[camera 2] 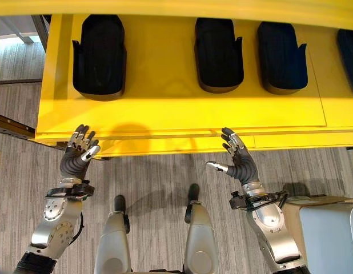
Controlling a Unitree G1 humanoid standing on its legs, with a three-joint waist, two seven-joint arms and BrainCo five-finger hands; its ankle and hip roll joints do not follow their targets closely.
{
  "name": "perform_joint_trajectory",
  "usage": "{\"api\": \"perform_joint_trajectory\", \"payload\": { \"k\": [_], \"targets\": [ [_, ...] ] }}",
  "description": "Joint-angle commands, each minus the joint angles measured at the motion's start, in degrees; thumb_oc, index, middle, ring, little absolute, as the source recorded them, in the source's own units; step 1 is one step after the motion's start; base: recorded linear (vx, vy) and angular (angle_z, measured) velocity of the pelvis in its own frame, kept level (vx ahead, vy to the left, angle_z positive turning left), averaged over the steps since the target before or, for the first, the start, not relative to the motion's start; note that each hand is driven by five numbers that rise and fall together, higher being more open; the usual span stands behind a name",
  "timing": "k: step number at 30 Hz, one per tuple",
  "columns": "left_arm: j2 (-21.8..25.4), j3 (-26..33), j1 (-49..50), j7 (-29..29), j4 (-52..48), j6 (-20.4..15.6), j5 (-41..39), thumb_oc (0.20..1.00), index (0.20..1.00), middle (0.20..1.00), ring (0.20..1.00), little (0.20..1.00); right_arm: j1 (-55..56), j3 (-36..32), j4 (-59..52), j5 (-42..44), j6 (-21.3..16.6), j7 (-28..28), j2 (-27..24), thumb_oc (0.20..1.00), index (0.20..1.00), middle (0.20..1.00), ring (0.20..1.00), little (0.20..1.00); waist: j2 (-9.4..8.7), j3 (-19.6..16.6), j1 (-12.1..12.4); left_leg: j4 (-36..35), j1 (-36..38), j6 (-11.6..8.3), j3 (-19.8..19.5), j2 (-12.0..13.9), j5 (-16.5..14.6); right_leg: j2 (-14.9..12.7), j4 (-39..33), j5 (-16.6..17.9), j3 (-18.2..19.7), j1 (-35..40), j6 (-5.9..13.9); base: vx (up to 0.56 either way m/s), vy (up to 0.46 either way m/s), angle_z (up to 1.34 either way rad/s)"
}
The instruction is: Move parts from the plastic box to the shelf.
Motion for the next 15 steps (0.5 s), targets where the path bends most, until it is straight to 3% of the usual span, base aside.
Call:
{"api": "perform_joint_trajectory", "payload": {
  "k": [1,15],
  "targets": [
    [2.58,-0.93,-0.38,-2.49,-5.11,-2.12,3.10,1.000,1.000,1.000,1.000,1.000,-1.44,-2.03,-4.26,-1.79,-5.59,-1.57,-1.82,1.000,1.000,1.000,1.000,1.000,-0.56,-1.83,-0.55,-2.64,-2.82,2.18,0.87,0.32,6.54,-1.28,-0.47,0.83,0.73,4.90,1.75,0.00,0.000,0.00],
    [1.24,-13.12,-13.22,-3.05,-7.39,-2.01,2.41,1.000,1.000,1.000,1.000,1.000,-18.59,1.86,-1.42,2.46,-6.65,-8.93,0.49,1.000,1.000,1.000,1.000,1.000,0.12,-2.68,-1.41,-3.91,0.16,2.01,2.34,0.75,6.81,-0.99,-1.38,1.16,2.23,6.27,1.88,0.01,-0.017,-0.04]
  ]
}}
